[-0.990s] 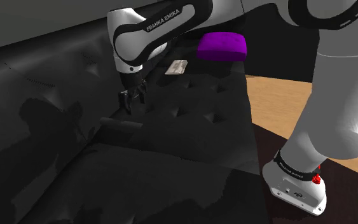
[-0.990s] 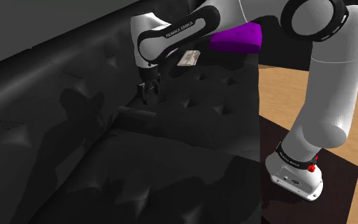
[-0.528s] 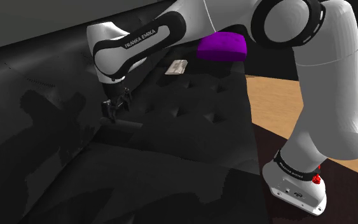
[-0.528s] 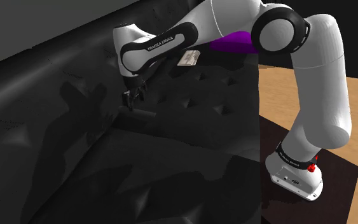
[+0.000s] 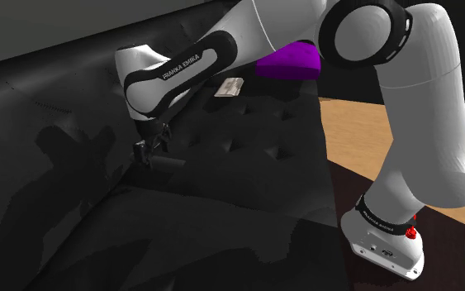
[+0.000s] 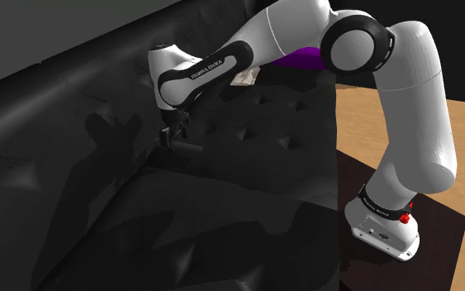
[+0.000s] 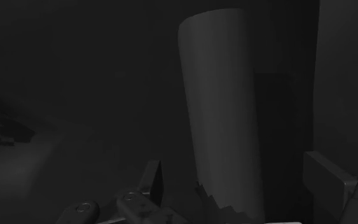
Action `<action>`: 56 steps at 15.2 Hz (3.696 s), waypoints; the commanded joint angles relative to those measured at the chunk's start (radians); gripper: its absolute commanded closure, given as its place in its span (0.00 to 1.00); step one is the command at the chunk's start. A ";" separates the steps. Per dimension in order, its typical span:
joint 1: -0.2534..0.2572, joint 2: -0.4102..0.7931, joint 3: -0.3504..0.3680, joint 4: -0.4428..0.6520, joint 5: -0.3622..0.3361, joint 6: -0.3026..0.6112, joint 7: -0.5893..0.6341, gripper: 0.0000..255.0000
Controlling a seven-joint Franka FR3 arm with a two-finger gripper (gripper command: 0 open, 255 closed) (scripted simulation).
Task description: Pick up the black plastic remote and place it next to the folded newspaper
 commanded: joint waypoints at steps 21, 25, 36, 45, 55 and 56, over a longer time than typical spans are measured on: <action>-0.002 -0.029 0.003 0.020 0.005 -0.048 0.001 1.00; -0.003 -0.049 0.006 0.043 0.008 -0.092 0.002 1.00; -0.021 -0.105 0.007 0.092 0.019 -0.195 -0.014 1.00; -0.167 -0.226 -0.037 -0.073 0.055 -0.164 -0.204 1.00; -0.312 -0.274 -0.106 -0.125 0.074 -0.175 -0.419 1.00; -0.326 -0.274 -0.113 -0.123 0.075 -0.178 -0.440 1.00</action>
